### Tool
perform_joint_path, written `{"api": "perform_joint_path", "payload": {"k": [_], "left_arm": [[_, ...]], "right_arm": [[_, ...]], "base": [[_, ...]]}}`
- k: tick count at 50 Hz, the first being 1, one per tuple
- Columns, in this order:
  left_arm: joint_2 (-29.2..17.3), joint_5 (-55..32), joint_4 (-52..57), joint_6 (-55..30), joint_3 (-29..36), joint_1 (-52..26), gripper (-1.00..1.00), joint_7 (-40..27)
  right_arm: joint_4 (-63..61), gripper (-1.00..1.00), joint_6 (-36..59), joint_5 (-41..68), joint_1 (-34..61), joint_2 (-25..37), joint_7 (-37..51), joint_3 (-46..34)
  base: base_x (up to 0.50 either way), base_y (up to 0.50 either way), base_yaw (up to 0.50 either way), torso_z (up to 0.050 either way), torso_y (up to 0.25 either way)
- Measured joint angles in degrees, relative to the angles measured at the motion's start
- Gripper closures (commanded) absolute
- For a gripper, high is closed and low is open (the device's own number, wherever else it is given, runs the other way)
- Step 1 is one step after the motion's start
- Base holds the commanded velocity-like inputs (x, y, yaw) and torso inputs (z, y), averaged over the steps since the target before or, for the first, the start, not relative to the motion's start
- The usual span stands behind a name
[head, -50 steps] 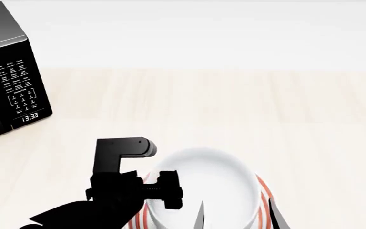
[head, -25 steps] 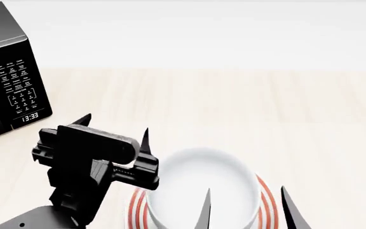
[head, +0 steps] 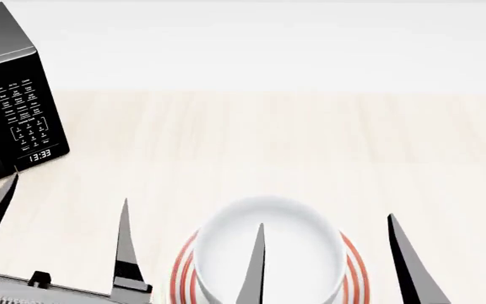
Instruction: Pick up the white bowl and put it on the plate.
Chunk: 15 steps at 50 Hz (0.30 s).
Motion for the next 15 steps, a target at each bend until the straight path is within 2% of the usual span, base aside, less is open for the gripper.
{"api": "perform_joint_path", "payload": {"k": [6, 15], "left_arm": [[-2.1, 3.3, 6.3, -1.7, 1.6, 2.1, -1.0, -3.3], [-4.4, 6.4, 14.5, -4.2, 4.2, 3.5, -1.0, -7.6]], "right_arm": [[-1.3, -1.0, -2.6, 3.7, 11.9, 8.8, 13.0, -14.3], [-2.3, -1.0, -8.8, 8.2, 40.6, 17.2, 34.1, -46.4]], "base": [[0.0, 0.0, 0.0, 0.0, 0.0], [0.0, 0.0, 0.0, 0.0, 0.0]]}}
